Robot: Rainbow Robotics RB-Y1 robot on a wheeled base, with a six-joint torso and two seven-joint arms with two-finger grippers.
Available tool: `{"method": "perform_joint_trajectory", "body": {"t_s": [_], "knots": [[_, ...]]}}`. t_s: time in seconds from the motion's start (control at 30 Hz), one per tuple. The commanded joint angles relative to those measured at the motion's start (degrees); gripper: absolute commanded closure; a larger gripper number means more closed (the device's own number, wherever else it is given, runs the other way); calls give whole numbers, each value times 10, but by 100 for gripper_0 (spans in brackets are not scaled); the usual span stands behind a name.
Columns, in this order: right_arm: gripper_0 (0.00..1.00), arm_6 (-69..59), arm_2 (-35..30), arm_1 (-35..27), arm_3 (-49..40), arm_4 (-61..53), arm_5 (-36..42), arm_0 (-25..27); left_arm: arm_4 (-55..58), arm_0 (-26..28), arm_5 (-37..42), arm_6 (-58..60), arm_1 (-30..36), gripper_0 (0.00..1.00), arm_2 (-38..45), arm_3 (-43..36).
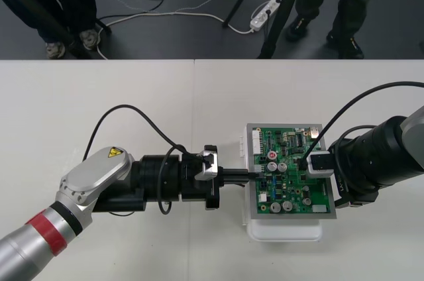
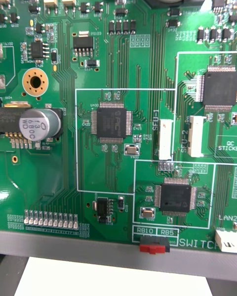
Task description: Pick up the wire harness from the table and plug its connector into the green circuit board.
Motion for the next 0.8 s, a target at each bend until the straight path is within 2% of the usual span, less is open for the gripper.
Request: {"method": "perform_joint_trajectory", "body": {"t_s": [0.03, 0.37, 0.43, 0.5, 0.53, 0.57, 0.6, 0.67, 0.73, 0.8], "knots": [[0, -33, -13, 13, -18, -18, 4, -17, -5, -22, 4, -43, -43, 100, -20, -37], [0, -32, -14, 13, -18, -15, 4, -17, 1, -21, 7, -38, -31, 100, -20, -37], [0, -32, -15, 13, -18, -14, 4, -17, 3, -20, 7, -37, -26, 95, -20, -37], [0, -32, -17, 12, -18, -12, 4, -17, 10, -20, 7, -35, -21, 76, -20, -37], [0, -30, -19, 12, -17, -11, 4, -17, 14, -19, 7, -34, -16, 55, -21, -37], [0, -29, -21, 12, -17, -10, 4, -17, 19, -18, 7, -33, -13, 41, -20, -36], [0, -28, -21, 12, -16, -10, 4, -17, 23, -18, 7, -33, -10, 36, -20, -37], [0, -24, -24, 9, -10, -10, 4, -17, 33, -16, 7, -33, -1, 11, -20, -37], [0, -20, -27, 4, -4, -10, 4, -17, 45, -13, 7, -33, 6, 0, -20, -37], [0, -17, -28, -1, -2, -13, 4, -17, 52, -10, 8, -33, 10, 0, -20, -37]]}}
